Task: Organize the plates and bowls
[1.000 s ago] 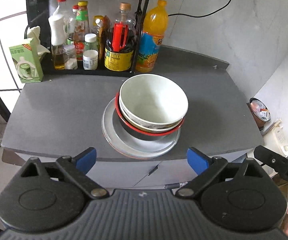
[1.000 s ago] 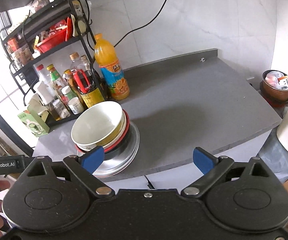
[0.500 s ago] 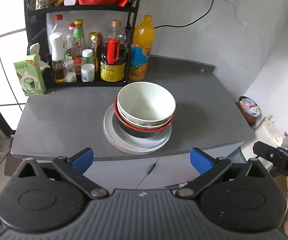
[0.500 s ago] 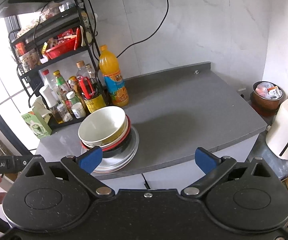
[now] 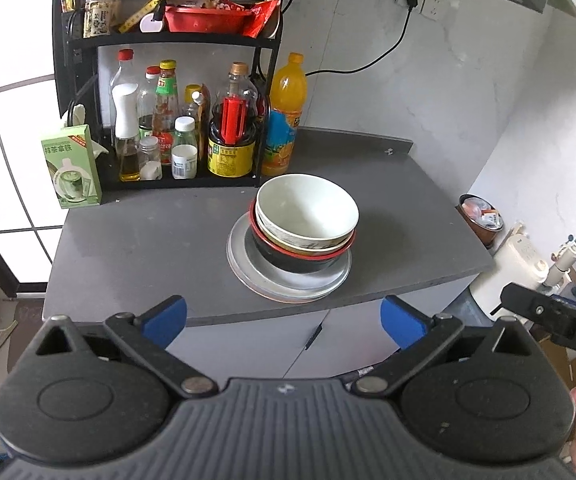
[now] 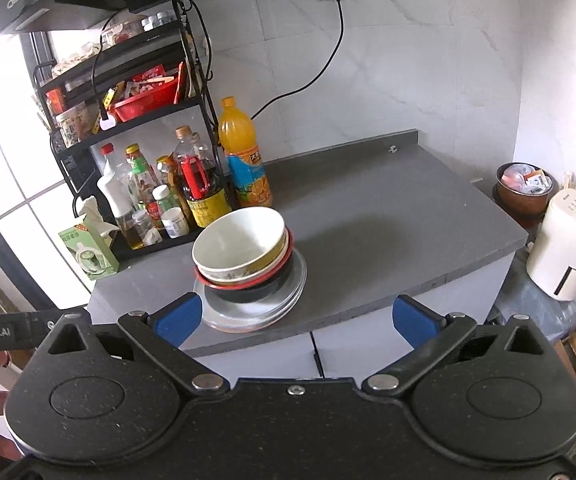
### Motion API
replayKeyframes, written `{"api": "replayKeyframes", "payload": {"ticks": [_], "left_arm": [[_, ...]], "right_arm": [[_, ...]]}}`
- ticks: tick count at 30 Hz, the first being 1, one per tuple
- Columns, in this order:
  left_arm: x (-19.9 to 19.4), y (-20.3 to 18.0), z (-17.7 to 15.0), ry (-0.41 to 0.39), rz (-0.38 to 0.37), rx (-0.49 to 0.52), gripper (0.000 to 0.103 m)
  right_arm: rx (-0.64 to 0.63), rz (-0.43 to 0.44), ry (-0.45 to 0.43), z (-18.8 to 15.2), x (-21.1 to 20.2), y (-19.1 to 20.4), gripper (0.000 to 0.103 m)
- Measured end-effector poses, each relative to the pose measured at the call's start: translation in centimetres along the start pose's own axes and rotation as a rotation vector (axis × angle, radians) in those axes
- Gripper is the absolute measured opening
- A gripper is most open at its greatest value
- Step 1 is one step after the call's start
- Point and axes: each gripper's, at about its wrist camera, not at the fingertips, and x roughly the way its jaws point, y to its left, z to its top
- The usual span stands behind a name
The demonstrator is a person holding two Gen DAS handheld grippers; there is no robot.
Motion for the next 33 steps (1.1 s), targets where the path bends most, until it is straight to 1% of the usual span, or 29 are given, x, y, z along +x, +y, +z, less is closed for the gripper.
{"api": "replayKeyframes", "payload": {"ticks": [5,8,10,13,16,19,22,26,28,33], "left_arm": [[-0.8,1.7,-0.8,-0.002,-0.011,0.022,0.102],[-1.5,2.4,-1.3,-0.007,-0.023,0.056,0.102],[-1.8,2.8,-1.6,-0.005,-0.019,0.074,0.102],[-2.2,3.6,-2.0,-0.006,-0.03,0.079,0.102],[-2.6,4.3,-2.3,-0.013,-0.023,0.089,0.102],[-2.4,4.9,-2.2,0.022,-0.035,0.089,0.102],[-2.5,5.3,-2.2,0.006,-0.012,0.118,0.102],[-2.5,6.0,-1.9,0.011,-0.025,0.114,0.102],[-2.4,6.2,-1.9,0.006,-0.017,0.128,0.102],[-2.0,6.9,-1.8,0.019,-0.018,0.117,0.102]], "right_arm": [[0.006,-0.026,-0.003,-1.2,-0.8,1.5,0.103],[0.008,-0.053,-0.01,-1.9,-1.2,2.2,0.103],[-0.003,-0.073,-0.025,-2.4,-1.5,2.7,0.103],[-0.022,-0.088,-0.026,-3.1,-1.8,3.4,0.103],[-0.022,-0.089,-0.024,-3.5,-2.0,3.9,0.103],[-0.025,-0.091,-0.022,-3.8,-2.1,4.5,0.103],[-0.035,-0.096,-0.018,-4.0,-2.0,5.2,0.103],[-0.033,-0.086,-0.014,-4.0,-1.9,5.7,0.103],[-0.039,-0.085,-0.017,-4.0,-1.8,6.1,0.103],[-0.035,-0.086,-0.016,-4.0,-1.5,6.5,0.103]]}}
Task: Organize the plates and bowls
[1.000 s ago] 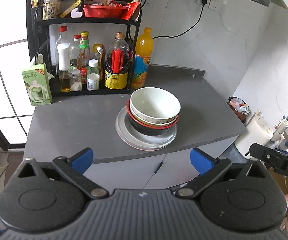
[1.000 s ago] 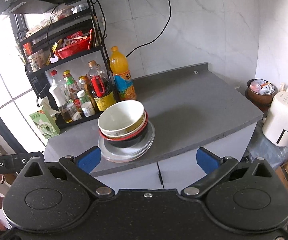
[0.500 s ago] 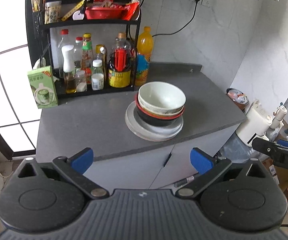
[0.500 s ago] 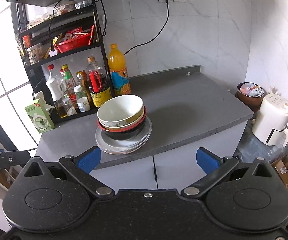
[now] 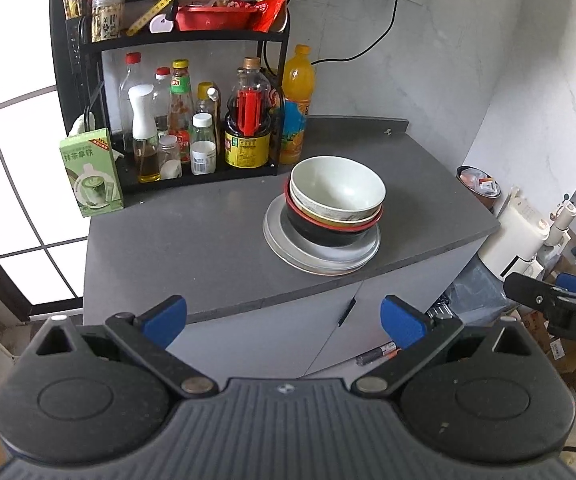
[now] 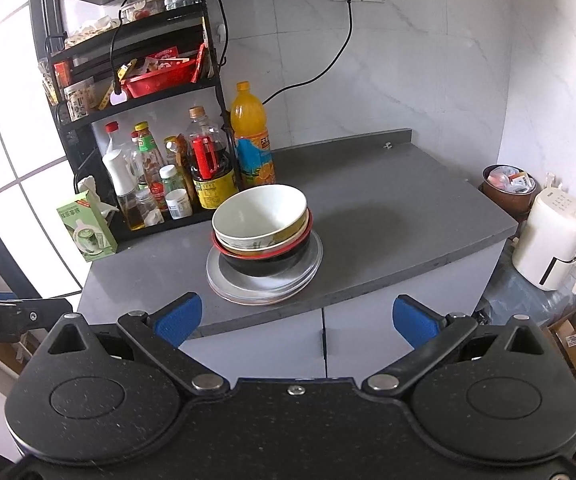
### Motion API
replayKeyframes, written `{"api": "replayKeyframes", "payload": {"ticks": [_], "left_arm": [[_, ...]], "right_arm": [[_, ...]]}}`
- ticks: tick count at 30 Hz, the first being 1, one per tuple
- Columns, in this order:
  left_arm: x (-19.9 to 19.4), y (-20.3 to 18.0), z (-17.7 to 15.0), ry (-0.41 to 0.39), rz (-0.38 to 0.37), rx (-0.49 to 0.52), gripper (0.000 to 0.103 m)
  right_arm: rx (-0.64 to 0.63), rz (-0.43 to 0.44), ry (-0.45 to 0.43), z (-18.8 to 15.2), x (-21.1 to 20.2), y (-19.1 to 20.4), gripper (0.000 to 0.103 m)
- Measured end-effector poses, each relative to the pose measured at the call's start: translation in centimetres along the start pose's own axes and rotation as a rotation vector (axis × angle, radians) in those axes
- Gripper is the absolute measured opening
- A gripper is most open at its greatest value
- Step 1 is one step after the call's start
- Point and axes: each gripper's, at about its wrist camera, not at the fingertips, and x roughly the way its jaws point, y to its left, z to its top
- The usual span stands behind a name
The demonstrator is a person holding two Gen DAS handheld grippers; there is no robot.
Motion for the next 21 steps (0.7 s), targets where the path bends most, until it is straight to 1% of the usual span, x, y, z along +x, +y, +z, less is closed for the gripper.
{"api": "replayKeyframes", "payload": {"ticks": [21], "left_arm": [[1.4,0.0,1.0,0.018,0.002,0.027,0.102]], "right_arm": [[0.012,-0.005,0.01,0.3,0.8,0.1,0.103]]}}
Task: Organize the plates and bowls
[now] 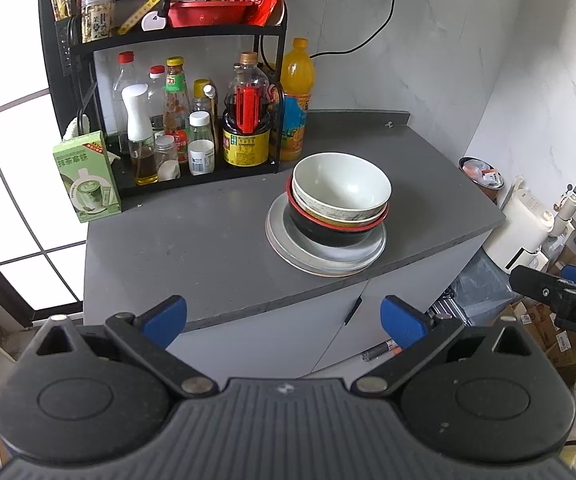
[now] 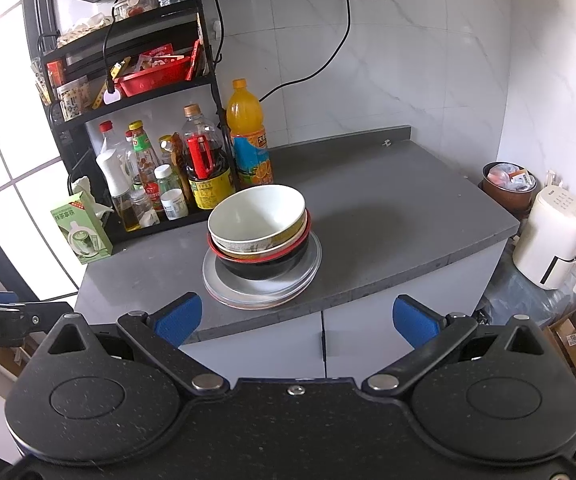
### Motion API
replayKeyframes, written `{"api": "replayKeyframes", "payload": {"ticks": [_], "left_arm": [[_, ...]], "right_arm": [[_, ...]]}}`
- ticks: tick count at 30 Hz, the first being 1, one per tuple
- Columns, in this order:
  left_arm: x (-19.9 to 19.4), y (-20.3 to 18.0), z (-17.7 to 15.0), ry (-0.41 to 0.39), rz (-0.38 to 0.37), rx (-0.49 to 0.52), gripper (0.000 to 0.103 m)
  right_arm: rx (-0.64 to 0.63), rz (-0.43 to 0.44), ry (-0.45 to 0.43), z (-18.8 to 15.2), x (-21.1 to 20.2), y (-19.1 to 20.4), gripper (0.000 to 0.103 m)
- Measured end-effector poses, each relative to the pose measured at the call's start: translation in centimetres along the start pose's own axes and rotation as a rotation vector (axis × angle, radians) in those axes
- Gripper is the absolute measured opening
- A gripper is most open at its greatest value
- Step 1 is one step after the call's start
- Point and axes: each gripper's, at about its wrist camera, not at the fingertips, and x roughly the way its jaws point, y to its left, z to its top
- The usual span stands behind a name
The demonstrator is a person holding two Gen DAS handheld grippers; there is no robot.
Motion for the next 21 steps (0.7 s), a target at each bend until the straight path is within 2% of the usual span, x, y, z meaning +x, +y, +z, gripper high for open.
{"api": "replayKeyframes", "payload": {"ticks": [21], "left_arm": [[1.2,-0.9,0.6,0.021,0.016,0.006,0.102]], "right_arm": [[0.002,-0.006,-0.004,0.8,0.7,-0.7,0.103]]}}
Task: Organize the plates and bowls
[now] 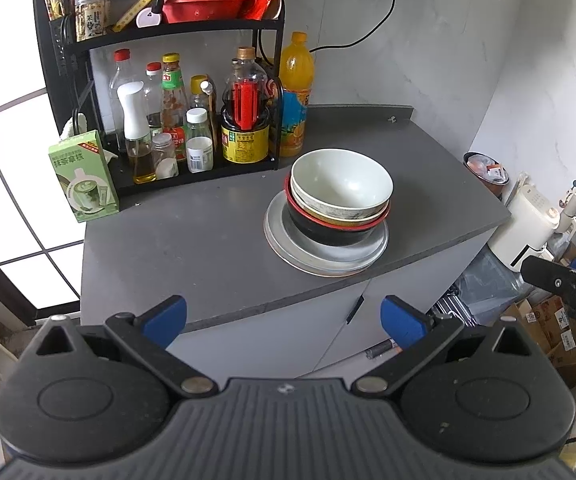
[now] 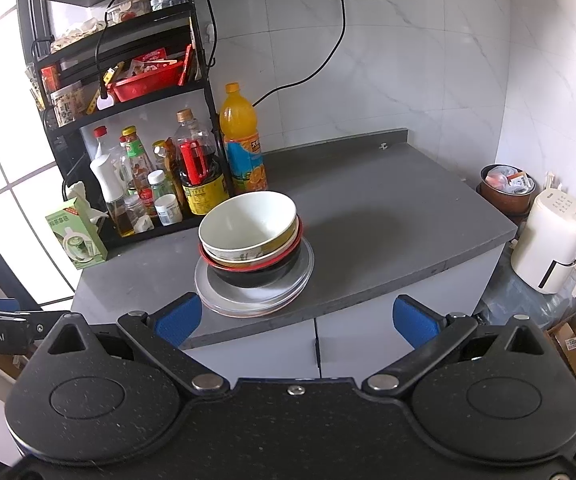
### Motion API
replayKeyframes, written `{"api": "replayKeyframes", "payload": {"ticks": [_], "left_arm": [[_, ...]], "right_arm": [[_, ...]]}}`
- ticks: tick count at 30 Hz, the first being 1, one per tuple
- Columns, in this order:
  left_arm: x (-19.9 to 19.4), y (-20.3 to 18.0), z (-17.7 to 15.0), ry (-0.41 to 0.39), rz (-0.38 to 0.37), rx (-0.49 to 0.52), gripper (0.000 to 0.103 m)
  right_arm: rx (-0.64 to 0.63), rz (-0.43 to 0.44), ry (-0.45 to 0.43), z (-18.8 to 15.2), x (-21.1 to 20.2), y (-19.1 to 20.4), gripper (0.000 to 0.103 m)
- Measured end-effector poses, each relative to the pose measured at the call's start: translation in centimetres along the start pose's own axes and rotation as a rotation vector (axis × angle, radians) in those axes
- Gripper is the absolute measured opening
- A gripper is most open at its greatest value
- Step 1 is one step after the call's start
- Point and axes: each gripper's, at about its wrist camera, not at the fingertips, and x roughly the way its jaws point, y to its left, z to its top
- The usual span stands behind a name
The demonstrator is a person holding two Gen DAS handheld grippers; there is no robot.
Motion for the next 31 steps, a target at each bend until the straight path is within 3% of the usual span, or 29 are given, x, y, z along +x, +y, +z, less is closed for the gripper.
{"api": "replayKeyframes", "payload": {"ticks": [19,31], "left_arm": [[0.7,-0.8,0.0,0.01,0.002,0.001,0.102],[1.3,-2.9,0.0,0.012,0.02,0.01,0.102]], "right_arm": [[-0.002,0.004,0.001,0.0,0.2,-0.2,0.103],[-0.001,0.035,0.004,0.0,-0.2,-2.2,0.103]]}}
